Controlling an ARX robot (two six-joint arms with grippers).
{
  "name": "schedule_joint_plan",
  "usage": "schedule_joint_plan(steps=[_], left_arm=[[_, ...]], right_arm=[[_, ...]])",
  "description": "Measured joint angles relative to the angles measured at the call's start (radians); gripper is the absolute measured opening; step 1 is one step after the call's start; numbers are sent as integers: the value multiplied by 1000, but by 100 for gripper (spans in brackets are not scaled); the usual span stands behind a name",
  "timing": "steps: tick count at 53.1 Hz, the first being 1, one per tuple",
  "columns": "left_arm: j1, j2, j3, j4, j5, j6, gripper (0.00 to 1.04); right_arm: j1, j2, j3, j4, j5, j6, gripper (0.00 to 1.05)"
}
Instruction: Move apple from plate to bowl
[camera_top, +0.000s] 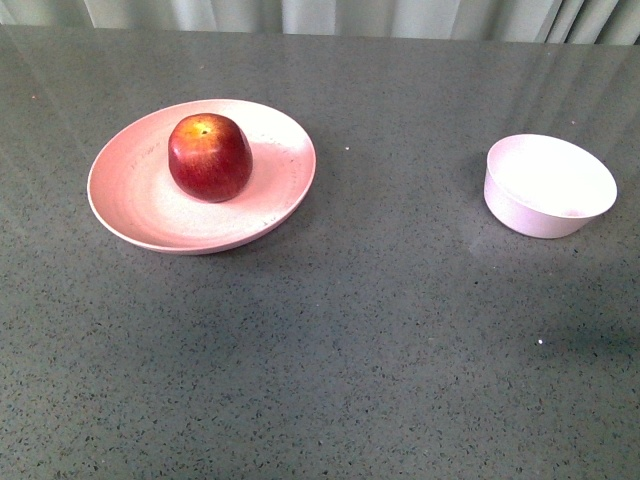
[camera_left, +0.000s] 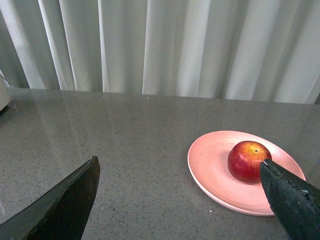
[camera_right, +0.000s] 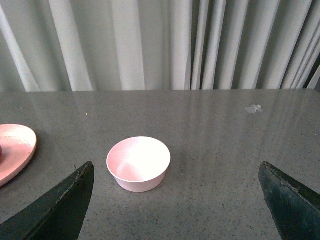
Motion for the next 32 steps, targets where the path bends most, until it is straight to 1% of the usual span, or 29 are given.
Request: schedule_joint_plan(steps=[32], left_arm=[[0, 0, 0, 0, 0, 0, 96]], right_arm=[[0, 0, 0, 0, 0, 0, 96]])
